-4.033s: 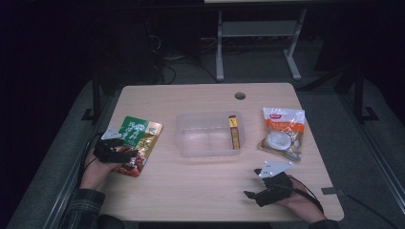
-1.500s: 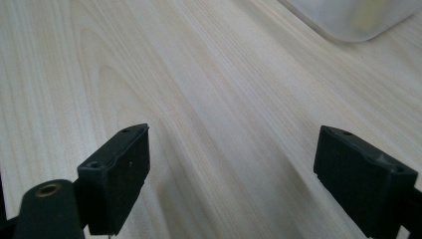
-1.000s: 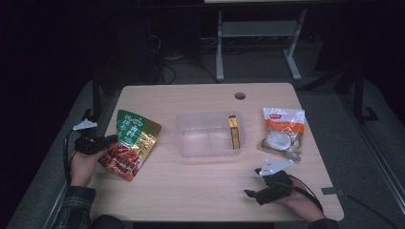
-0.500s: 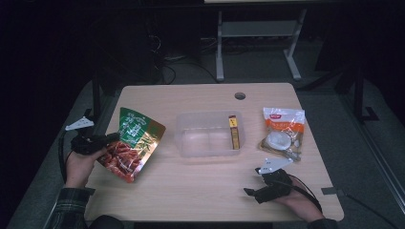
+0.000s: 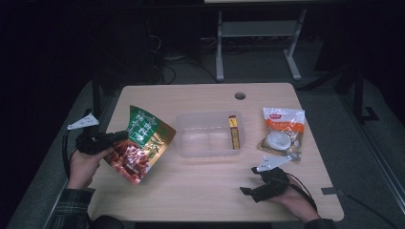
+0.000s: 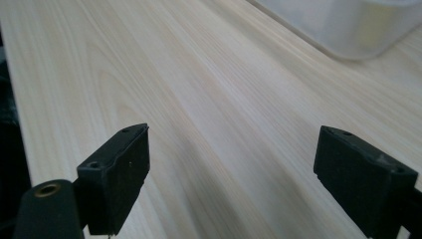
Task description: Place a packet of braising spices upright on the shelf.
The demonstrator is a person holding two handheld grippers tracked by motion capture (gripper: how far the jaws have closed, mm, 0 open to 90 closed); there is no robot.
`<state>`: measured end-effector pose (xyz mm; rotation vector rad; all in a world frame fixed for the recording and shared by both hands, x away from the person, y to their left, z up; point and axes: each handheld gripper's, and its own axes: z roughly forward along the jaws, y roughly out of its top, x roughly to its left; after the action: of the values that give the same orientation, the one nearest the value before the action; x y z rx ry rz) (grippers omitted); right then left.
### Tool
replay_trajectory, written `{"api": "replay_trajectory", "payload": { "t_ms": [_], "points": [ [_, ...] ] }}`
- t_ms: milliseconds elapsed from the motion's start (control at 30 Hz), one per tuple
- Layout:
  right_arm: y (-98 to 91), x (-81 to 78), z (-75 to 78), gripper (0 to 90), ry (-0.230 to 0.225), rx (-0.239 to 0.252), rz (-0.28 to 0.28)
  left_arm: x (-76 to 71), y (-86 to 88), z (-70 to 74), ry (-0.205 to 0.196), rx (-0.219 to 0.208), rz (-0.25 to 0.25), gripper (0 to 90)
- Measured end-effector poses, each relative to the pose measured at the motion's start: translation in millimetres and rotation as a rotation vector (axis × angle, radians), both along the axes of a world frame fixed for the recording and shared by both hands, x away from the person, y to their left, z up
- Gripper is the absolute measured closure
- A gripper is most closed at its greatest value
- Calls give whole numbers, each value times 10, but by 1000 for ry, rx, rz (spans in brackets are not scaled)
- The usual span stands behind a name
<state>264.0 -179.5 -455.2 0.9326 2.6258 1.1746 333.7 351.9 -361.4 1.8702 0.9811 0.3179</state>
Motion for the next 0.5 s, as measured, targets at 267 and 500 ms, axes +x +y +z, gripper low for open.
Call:
{"api": "replay_trajectory", "payload": {
  "t_ms": [267,500],
  "points": [
    [101,40,60,153,-7,66,-5,-24,-216,31,-10,-20,-58,900],
    [163,56,120,191,-14,130,9,-47,-504,28,-5,-22,-131,900]
  ]
}}
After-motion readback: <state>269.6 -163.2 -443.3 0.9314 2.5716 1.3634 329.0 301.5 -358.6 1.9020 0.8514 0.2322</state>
